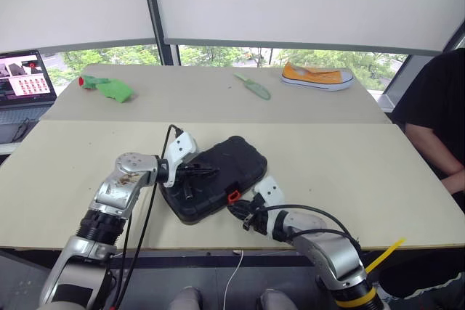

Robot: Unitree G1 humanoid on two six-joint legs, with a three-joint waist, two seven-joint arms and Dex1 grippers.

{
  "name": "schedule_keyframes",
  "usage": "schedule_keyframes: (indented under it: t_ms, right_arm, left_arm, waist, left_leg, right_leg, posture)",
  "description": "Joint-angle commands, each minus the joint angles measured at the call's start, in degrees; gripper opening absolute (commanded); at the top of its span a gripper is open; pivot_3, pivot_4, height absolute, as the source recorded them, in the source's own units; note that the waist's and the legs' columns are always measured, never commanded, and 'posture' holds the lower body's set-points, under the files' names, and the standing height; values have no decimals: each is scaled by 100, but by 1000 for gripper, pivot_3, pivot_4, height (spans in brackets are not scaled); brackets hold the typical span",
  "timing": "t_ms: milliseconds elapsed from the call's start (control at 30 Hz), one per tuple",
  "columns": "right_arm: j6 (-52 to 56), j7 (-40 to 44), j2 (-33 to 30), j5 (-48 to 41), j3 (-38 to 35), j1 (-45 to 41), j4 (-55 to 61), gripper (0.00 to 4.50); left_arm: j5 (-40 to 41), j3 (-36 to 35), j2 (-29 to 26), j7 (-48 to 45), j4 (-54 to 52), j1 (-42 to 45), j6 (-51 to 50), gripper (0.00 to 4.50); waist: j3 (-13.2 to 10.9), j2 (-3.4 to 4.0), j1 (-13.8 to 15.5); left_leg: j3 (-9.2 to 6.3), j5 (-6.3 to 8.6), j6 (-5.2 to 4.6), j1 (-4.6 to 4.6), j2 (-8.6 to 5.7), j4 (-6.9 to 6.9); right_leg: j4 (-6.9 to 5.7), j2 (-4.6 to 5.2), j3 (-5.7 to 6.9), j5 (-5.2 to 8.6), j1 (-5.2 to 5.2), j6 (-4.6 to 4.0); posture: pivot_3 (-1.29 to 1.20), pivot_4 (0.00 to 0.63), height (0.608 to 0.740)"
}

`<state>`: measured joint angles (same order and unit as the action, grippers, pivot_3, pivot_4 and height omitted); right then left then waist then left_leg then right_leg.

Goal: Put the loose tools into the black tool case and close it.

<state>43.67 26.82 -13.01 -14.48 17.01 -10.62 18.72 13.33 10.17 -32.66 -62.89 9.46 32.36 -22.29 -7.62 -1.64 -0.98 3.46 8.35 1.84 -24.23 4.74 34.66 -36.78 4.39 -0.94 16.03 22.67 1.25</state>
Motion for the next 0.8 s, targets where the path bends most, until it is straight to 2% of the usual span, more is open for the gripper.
schedule_keyframes:
  t_ms: [33,67,533,633,800]
  right_arm:
    - [-11,-201,8,73,-97,-72,353,2590]
    - [22,-221,14,67,-99,-60,378,2959]
    - [-619,-330,167,278,-55,-138,279,2959]
    - [-752,-329,228,271,-78,-93,330,2324]
    - [-833,-328,307,256,-131,-67,395,660]
  left_arm:
    - [-313,392,-129,-40,349,-373,-402,0]
    - [-311,390,-134,-39,342,-379,-405,0]
    - [-293,419,-144,-44,285,-411,-451,0]
    - [-297,418,-135,-41,317,-389,-439,0]
    - [-299,424,-134,-50,333,-381,-441,0]
  waist:
    - [0,0,-6]
    - [0,0,-7]
    - [-2,-2,-16]
    - [-2,-2,-15]
    - [-3,-3,-9]
  left_leg:
    - [0,0,0,0,0,0]
    - [0,0,0,-1,1,-1]
    - [2,2,4,-10,2,-4]
    - [2,3,4,-12,2,-4]
    - [2,2,4,-22,2,-4]
  right_leg:
    - [0,0,0,0,2,0]
    - [0,0,0,0,3,0]
    - [-1,0,-1,-2,25,-4]
    - [-2,1,-1,-3,29,-5]
    - [-3,0,-1,-3,38,-6]
  posture:
    - [0,150,740]
    - [0,150,740]
    - [0,150,740]
    - [0,150,740]
    - [0,150,740]
